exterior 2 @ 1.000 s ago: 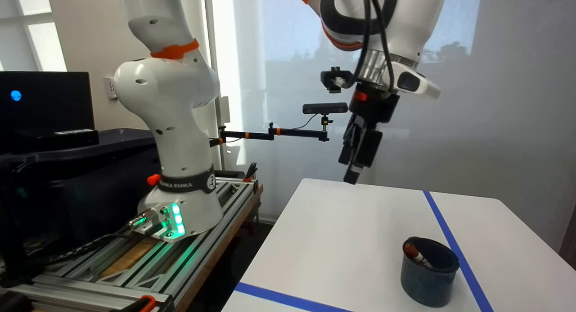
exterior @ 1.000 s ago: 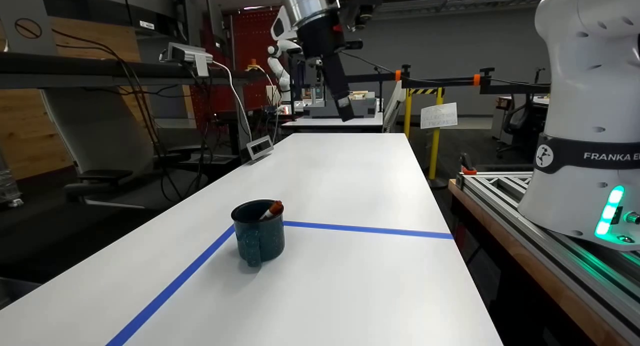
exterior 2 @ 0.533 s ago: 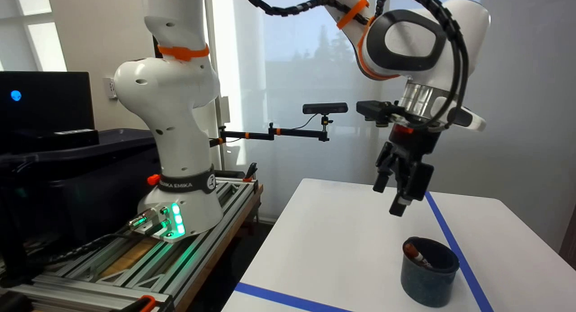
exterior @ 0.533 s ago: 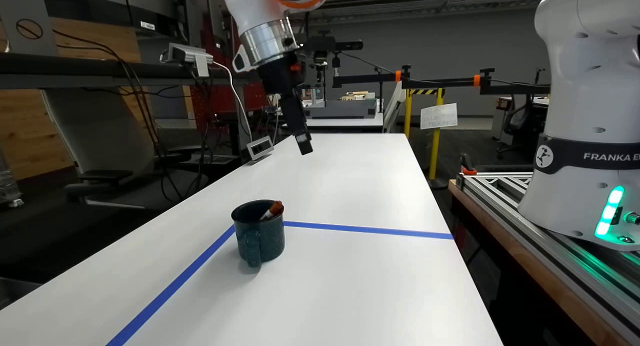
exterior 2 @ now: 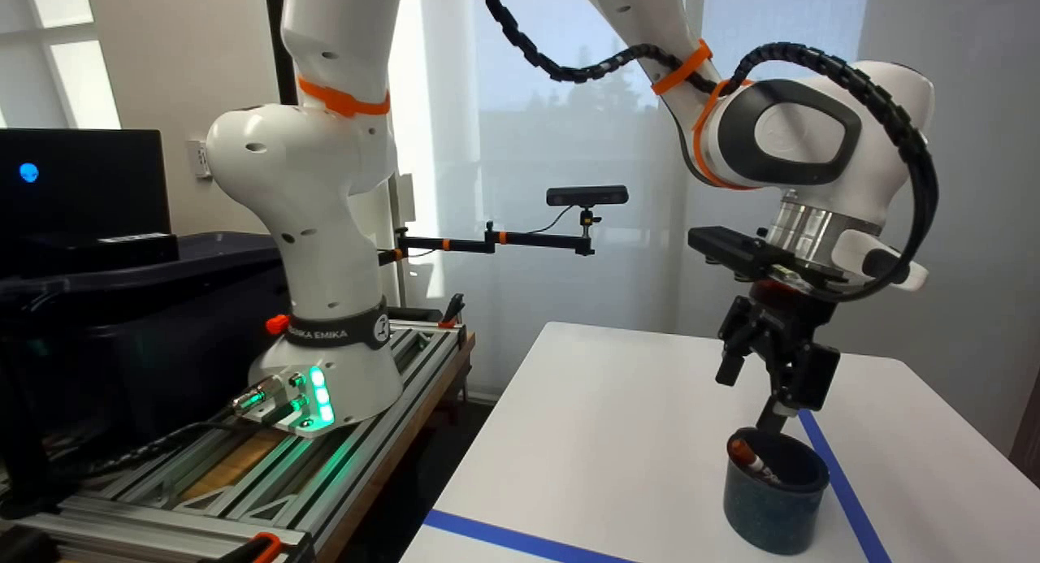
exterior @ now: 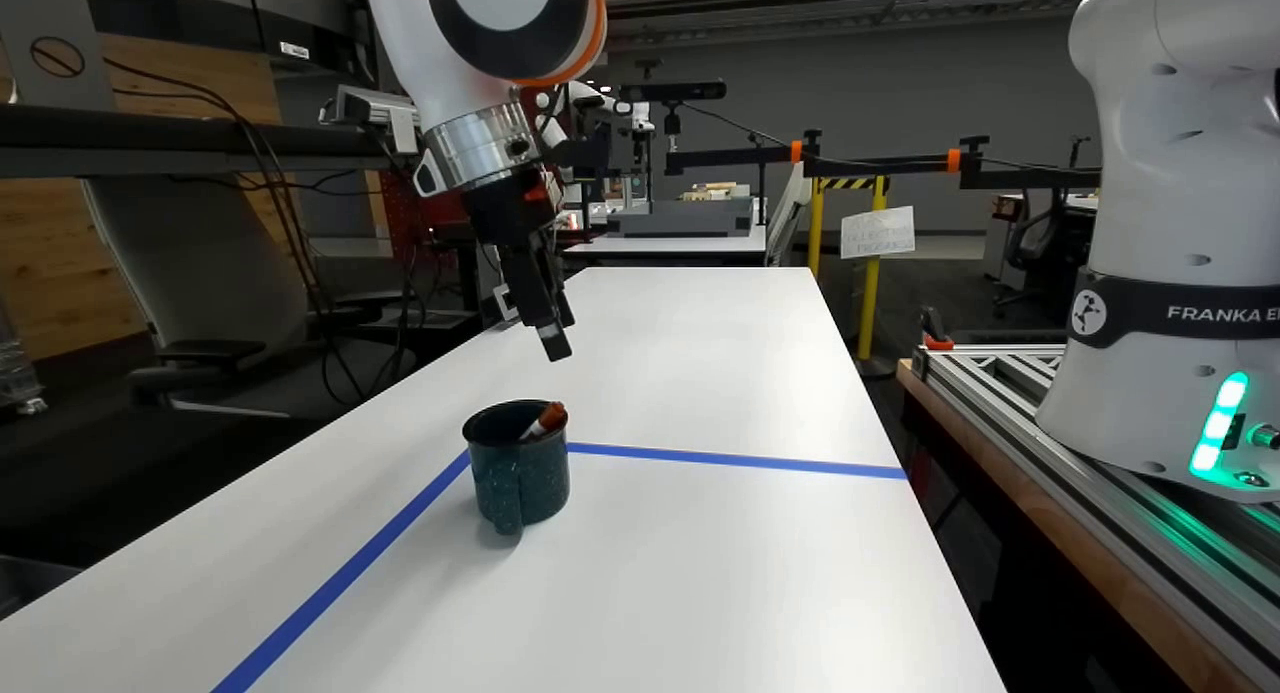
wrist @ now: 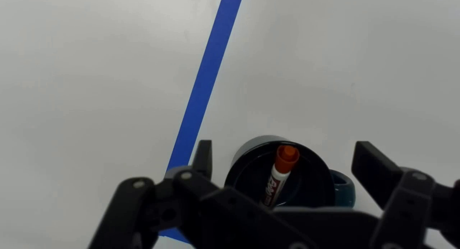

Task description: Remove the marker from the cup

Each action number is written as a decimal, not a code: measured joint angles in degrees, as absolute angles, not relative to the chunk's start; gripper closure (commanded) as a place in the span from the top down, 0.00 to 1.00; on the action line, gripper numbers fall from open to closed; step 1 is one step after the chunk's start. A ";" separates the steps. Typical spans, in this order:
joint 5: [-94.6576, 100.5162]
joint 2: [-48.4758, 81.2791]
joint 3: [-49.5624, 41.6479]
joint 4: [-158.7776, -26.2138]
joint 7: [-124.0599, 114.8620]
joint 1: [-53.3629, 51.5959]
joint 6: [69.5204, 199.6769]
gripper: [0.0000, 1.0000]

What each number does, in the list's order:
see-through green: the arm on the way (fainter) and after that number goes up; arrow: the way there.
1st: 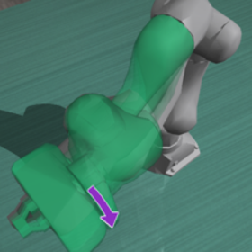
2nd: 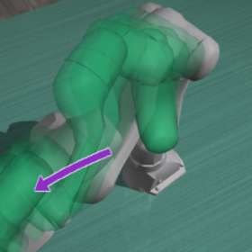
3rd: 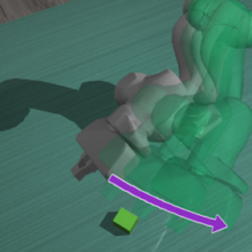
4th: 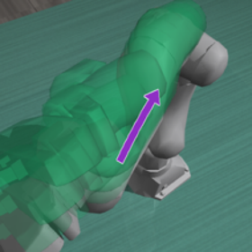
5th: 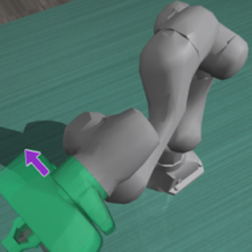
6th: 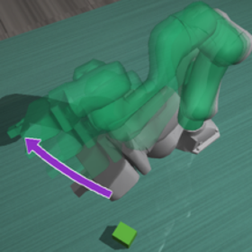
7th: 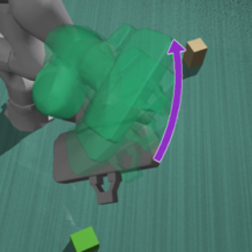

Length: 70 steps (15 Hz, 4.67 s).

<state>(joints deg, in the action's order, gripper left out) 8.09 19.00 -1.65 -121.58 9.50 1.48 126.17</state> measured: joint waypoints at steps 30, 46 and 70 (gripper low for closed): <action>8.12 32.51 0.38 -107.08 10.52 1.56 121.29 0.58; 6.90 39.57 1.49 -99.43 10.49 1.65 119.42 0.41; 5.82 43.41 1.29 -94.78 10.31 1.78 111.96 0.05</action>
